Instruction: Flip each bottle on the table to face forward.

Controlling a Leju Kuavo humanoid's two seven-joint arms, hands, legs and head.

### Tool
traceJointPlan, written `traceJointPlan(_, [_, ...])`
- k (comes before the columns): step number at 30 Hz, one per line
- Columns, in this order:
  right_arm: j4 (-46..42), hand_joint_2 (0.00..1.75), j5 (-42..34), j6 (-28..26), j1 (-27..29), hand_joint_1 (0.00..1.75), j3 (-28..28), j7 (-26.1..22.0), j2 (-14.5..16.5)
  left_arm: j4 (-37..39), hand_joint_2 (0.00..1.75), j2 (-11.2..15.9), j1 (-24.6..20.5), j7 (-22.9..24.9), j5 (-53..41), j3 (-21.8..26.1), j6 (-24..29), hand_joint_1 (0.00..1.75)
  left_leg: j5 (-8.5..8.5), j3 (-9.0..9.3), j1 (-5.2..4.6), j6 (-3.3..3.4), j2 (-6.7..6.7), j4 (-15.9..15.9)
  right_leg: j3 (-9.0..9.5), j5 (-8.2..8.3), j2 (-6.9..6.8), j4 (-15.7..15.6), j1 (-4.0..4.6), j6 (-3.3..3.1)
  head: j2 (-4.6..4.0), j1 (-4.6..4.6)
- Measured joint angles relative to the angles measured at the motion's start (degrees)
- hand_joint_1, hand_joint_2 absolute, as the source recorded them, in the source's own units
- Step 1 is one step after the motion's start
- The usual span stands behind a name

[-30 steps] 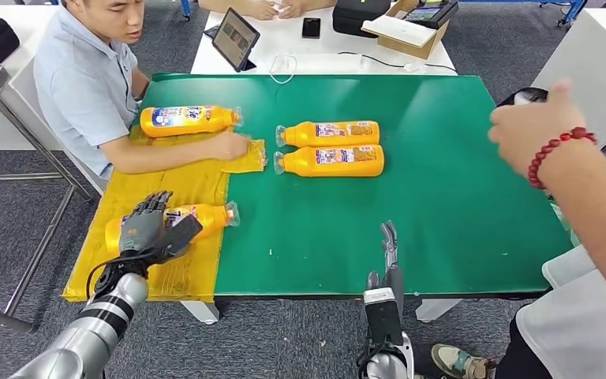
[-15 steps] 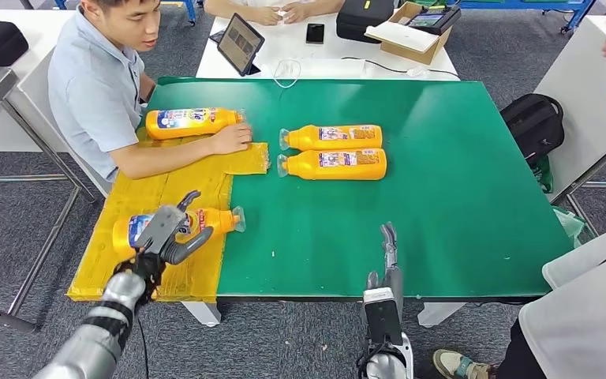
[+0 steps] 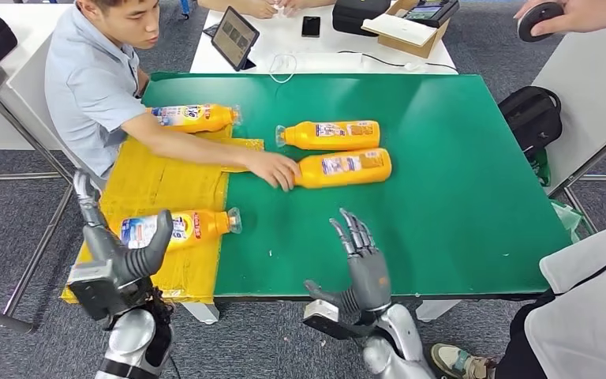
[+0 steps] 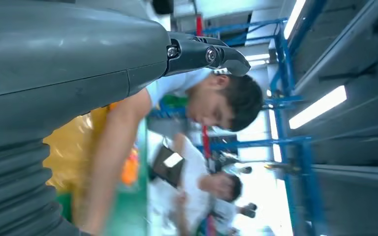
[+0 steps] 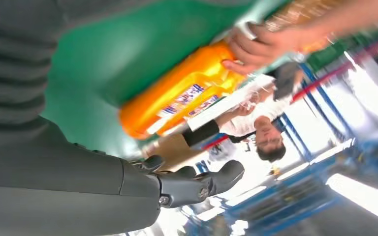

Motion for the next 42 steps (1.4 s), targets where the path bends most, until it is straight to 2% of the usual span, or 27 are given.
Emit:
traceJointPlan(3, [6.65, 1.75, 5.57, -0.03, -5.08, 0.0, -1.24, 6.02, -2.32, -3.78, 1.75, -0.01, 3.05, 0.04, 5.15, -2.13, -2.94, 0.0, 0.01, -0.03, 0.0, 0.01, -0.04, 0.01, -0.02, 0.0, -0.02, 0.0, -0.01, 0.01, 0.0, 0.02])
traceJointPlan(8, [17.63, 1.75, 7.94, 0.56, -12.3, 0.0, -1.85, 9.5, -6.12, -6.95, 1.75, 0.37, 5.66, 0.05, 2.65, -4.86, 0.12, 0.0, 0.02, -0.09, -0.04, 0.02, -0.04, 0.04, -0.04, 0.06, -0.02, -0.01, -0.02, 0.09, 0.0, 0.02])
traceJointPlan(11, [22.53, 1.75, 9.12, 1.43, -15.43, 0.0, -1.81, 11.46, -7.1, -7.16, 1.75, 0.51, 5.86, 0.05, 1.24, -5.89, 1.33, 0.0, 0.01, -0.12, -0.03, 0.02, -0.04, 0.04, -0.08, 0.06, -0.02, -0.01, -0.01, 0.09, 0.0, 0.01])
traceJointPlan(14, [26.13, 1.75, 11.8, 1.98, -18.01, 0.0, -1.47, 15.56, -7.72, -7.16, 1.75, 0.52, 5.89, 0.05, 0.2, -6.61, 1.69, 0.0, 0.02, -0.14, -0.01, 0.02, -0.04, 0.04, -0.11, 0.06, -0.02, 0.0, 0.0, 0.09, 0.0, 0.01])
traceJointPlan(21, [30.96, 1.75, 16.65, 3.17, -21.78, 0.0, 0.3, 21.8, -8.89, -7.05, 1.75, 0.52, 5.92, 0.05, -0.26, -7.26, 1.87, 0.0, 0.02, -0.17, 0.0, 0.02, -0.04, 0.03, -0.14, 0.05, -0.02, 0.0, 0.0, 0.09, 0.0, 0.02])
traceJointPlan(30, [34.95, 1.75, 17.25, 10.54, -26.48, 0.01, 1.83, 22.06, -8.59, -5.41, 1.75, 0.52, 4.88, 0.05, 0.96, -9.41, 1.29, 0.0, 0.02, -0.17, -0.01, 0.02, -0.02, 0.04, -0.13, 0.06, -0.01, 0.0, 0.0, 0.09, 0.0, 0.01])
traceJointPlan(34, [36.28, 1.75, 16.17, 15.55, -28.4, 1.7, 2.19, 21.53, -7.41, -4.51, 1.75, 0.52, 3.66, 0.08, 1.71, -10.59, 0.63, 0.0, 0.03, -0.16, 0.0, 0.02, -0.02, 0.04, -0.14, 0.06, 0.0, 0.01, 0.0, 0.09, 0.0, 0.0])
traceJointPlan(37, [37.19, 1.75, 16.09, 19.19, -29.25, 1.75, 2.37, 21.97, -6.63, -3.92, 1.75, 0.52, 3.02, 0.08, 2.14, -11.13, 0.15, 0.0, 0.03, -0.16, 0.0, 0.02, -0.02, 0.04, -0.15, 0.06, 0.0, 0.01, 0.0, 0.09, 0.0, 0.01])
traceJointPlan(42, [38.76, 1.75, 16.09, 31.76, -32.25, 1.75, 3.0, 26.05, -6.13, -3.11, 1.75, 0.53, 1.77, 0.08, 2.62, -12.13, -0.32, 0.0, 0.02, -0.07, 0.0, 0.02, -0.01, 0.04, -0.13, 0.05, 0.0, -0.01, 0.0, 0.09, 0.0, 0.01])
